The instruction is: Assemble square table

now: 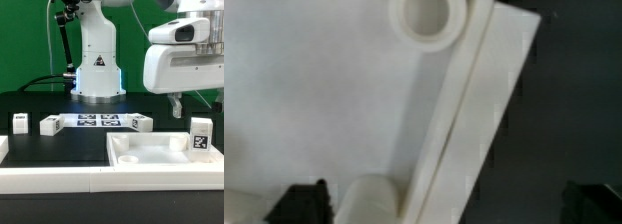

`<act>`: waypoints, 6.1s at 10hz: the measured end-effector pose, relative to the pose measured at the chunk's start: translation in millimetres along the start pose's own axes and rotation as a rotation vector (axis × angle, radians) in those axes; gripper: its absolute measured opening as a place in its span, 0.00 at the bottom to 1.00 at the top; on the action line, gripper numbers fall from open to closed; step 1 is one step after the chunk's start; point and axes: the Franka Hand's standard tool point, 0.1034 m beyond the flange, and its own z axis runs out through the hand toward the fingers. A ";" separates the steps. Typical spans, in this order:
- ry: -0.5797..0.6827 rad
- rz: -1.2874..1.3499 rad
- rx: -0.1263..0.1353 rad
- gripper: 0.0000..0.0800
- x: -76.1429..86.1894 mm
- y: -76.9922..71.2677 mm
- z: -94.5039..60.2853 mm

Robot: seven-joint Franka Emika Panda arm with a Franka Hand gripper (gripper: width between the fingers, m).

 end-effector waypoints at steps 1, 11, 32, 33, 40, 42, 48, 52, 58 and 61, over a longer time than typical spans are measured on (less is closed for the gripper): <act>0.001 0.009 0.000 0.81 0.3 0.2 -0.1; 0.011 -0.038 -0.013 0.81 -57.1 0.7 12.2; -0.478 -0.164 0.015 0.81 -166.9 -13.1 43.2; -0.543 -0.164 0.015 0.81 -165.9 -13.4 44.6; -0.955 -0.154 0.025 0.81 -180.2 -6.1 55.0; -1.035 -0.159 0.016 0.81 -182.8 -2.6 59.2; -1.048 -0.141 -0.001 0.81 -185.0 -1.4 68.6; -1.038 -0.132 -0.008 0.80 -187.1 -1.9 71.6; -1.037 -0.127 -0.007 0.36 -187.1 -0.1 71.4; -1.057 -0.127 0.024 0.36 -187.2 10.8 59.5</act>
Offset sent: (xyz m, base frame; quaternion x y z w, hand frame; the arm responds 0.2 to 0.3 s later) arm 0.0000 0.0000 0.0000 0.0000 0.0000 0.0000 1.0000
